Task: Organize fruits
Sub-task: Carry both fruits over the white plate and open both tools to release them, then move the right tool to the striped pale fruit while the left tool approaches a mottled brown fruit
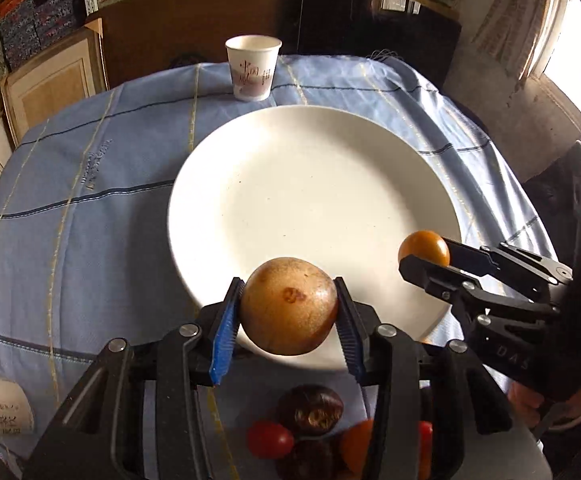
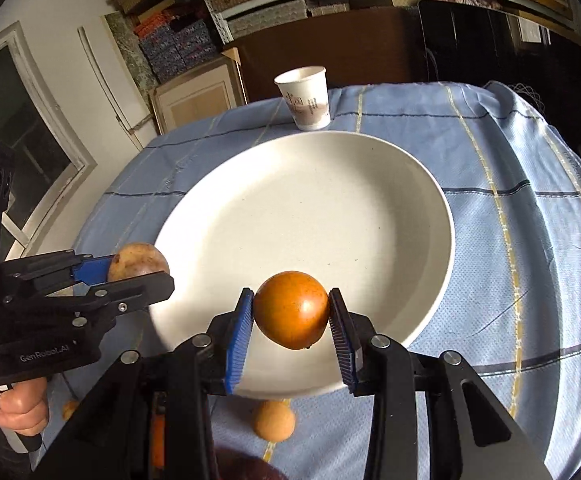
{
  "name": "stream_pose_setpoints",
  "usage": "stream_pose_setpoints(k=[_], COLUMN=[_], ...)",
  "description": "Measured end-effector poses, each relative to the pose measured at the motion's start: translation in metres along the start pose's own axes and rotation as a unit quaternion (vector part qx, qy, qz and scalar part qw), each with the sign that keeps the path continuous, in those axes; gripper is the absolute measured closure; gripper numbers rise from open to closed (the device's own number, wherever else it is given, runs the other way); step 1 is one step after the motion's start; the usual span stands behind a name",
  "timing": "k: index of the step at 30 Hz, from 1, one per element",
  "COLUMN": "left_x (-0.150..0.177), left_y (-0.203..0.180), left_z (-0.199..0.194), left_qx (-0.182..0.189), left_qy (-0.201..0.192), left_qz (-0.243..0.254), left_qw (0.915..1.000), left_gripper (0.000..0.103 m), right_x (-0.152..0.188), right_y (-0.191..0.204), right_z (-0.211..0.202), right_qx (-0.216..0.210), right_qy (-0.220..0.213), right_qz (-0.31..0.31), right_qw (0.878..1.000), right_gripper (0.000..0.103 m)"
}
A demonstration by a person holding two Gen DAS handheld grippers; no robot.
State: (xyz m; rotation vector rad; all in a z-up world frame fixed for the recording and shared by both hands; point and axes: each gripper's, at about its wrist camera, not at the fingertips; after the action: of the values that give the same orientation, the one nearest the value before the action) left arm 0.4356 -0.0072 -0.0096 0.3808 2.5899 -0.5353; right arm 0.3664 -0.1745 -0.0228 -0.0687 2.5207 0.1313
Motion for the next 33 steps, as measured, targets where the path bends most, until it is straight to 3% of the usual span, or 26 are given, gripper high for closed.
stream_pose_setpoints(k=[4, 8, 9, 10, 11, 13, 17, 18, 19, 21, 25, 30, 33], left_x=[-0.008, -0.007, -0.007, -0.007, -0.007, -0.008, -0.002, 0.002, 0.009, 0.028, 0.083, 0.157, 0.190], left_y=[0.009, 0.014, 0.014, 0.014, 0.013, 0.008, -0.001, -0.004, -0.007, -0.010, -0.014, -0.019, -0.007], left_z=[0.031, 0.041, 0.042, 0.041, 0.039, 0.029, -0.012, -0.026, -0.044, -0.074, -0.117, -0.138, -0.139], left_qx=[-0.005, -0.005, -0.006, -0.008, -0.011, -0.019, -0.014, -0.011, -0.014, -0.024, -0.021, -0.037, -0.030], left_qy=[0.030, 0.039, 0.037, 0.036, 0.033, 0.018, -0.020, -0.035, -0.056, -0.096, -0.140, -0.177, -0.196], left_qz=[-0.012, -0.019, -0.021, -0.021, -0.020, -0.016, -0.010, -0.008, -0.007, -0.010, -0.018, 0.012, -0.012], left_qw=[0.9995, 0.9990, 0.9991, 0.9991, 0.9992, 0.9995, 0.9997, 0.9993, 0.9983, 0.9950, 0.9898, 0.9834, 0.9800], left_gripper=[0.059, 0.059, 0.056, 0.042, 0.035, 0.026, 0.024, 0.019, 0.012, 0.007, 0.005, 0.005, 0.005], right_x=[-0.002, -0.003, -0.003, -0.002, -0.003, -0.002, 0.003, 0.007, 0.013, 0.026, 0.063, 0.103, 0.117], right_y=[-0.004, 0.001, 0.001, 0.002, 0.003, 0.001, -0.005, -0.006, -0.009, -0.013, -0.022, -0.035, -0.042], right_z=[0.024, 0.026, 0.026, 0.026, 0.025, 0.017, -0.019, -0.030, -0.043, -0.064, -0.090, -0.094, -0.087], right_qx=[-0.009, -0.002, 0.001, 0.006, 0.007, 0.010, 0.017, 0.016, 0.013, 0.011, -0.007, -0.040, -0.048], right_qy=[0.034, 0.032, 0.031, 0.031, 0.029, 0.016, -0.025, -0.037, -0.054, -0.081, -0.111, -0.100, -0.074], right_qz=[0.019, 0.007, 0.005, 0.000, -0.003, 0.001, 0.002, 0.003, 0.006, 0.012, 0.019, 0.033, 0.051], right_qw=[0.999, 0.999, 1.000, 0.999, 1.000, 1.000, 1.000, 0.999, 0.998, 0.997, 0.994, 0.994, 0.995], right_gripper=[0.065, 0.064, 0.064, 0.062, 0.056, 0.053, 0.046, 0.044, 0.040, 0.036, 0.030, 0.030, 0.030])
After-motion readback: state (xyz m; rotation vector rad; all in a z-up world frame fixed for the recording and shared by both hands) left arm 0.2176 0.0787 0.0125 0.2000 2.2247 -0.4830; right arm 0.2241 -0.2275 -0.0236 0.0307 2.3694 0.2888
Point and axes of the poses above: each gripper's, at about its wrist camera, not at the fingertips, and z roughly the way its jaws point, y to its left, x to its underside, and after that the axes turned 15 degrees about x, right-handed
